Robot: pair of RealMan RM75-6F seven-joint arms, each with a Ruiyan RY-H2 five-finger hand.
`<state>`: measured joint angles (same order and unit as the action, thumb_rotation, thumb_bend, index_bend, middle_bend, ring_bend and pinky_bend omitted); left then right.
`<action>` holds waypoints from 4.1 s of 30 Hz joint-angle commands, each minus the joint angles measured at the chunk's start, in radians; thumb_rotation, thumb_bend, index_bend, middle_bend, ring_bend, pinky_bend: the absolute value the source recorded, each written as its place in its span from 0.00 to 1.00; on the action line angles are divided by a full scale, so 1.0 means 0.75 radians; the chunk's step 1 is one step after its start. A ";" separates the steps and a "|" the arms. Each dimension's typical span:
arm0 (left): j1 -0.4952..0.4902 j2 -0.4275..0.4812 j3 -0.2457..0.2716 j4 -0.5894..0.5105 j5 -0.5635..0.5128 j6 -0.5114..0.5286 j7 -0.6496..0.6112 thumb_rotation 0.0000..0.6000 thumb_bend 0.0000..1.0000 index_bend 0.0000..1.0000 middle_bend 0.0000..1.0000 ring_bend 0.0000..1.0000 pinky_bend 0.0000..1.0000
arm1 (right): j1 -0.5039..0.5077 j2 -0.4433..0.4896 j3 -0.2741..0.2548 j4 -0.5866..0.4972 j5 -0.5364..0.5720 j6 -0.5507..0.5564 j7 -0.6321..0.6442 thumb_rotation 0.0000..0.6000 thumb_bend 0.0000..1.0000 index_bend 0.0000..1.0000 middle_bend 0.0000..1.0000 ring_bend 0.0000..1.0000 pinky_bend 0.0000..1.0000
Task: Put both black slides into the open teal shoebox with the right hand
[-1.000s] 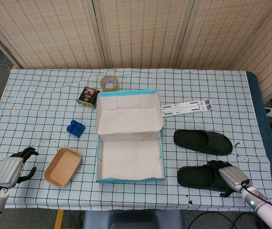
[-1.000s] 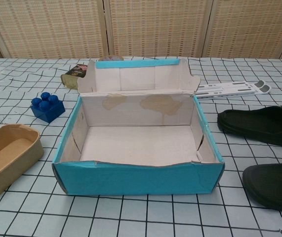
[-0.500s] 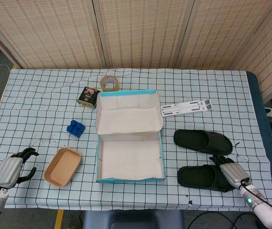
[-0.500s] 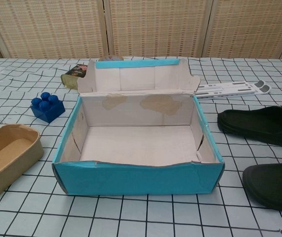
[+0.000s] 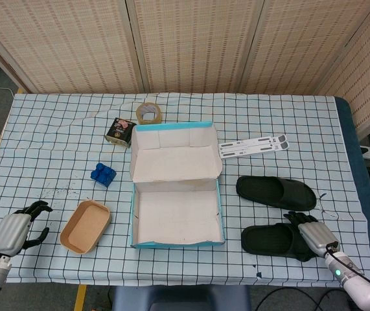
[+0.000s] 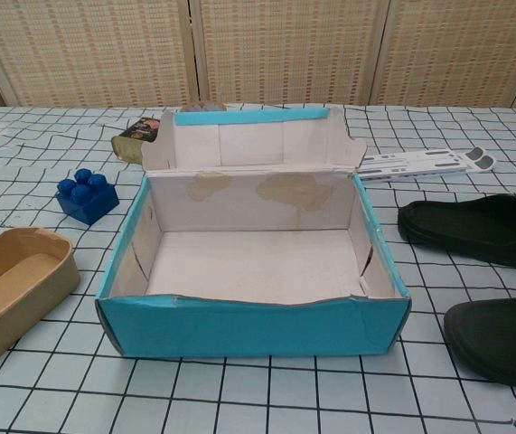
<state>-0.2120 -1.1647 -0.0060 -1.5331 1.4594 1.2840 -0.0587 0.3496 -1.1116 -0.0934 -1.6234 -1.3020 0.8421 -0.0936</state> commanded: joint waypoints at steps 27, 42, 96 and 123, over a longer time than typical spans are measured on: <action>-0.004 0.012 0.003 -0.016 -0.013 -0.024 -0.009 1.00 0.38 0.31 0.20 0.33 0.42 | 0.000 -0.069 0.004 0.050 0.079 0.028 -0.104 1.00 0.00 0.16 0.23 0.12 0.18; -0.007 0.016 0.004 -0.020 -0.023 -0.039 -0.008 1.00 0.38 0.31 0.20 0.33 0.42 | -0.105 -0.060 0.029 -0.008 -0.007 0.319 -0.164 1.00 0.00 0.52 0.47 0.36 0.37; -0.004 0.051 0.004 -0.053 -0.058 -0.056 0.042 1.00 0.39 0.31 0.20 0.33 0.42 | 0.842 -0.665 0.508 -0.728 1.227 0.756 -1.394 1.00 0.00 0.55 0.49 0.38 0.39; -0.002 0.050 0.000 -0.055 -0.063 -0.055 0.045 1.00 0.39 0.31 0.20 0.33 0.42 | 0.832 -0.651 0.303 -0.495 1.266 0.557 -1.214 1.00 0.00 0.55 0.49 0.38 0.39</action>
<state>-0.2132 -1.1273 -0.0059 -1.5745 1.4119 1.2426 -0.0246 0.9771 -1.5988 0.1387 -2.0070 -0.3487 1.2718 -1.0163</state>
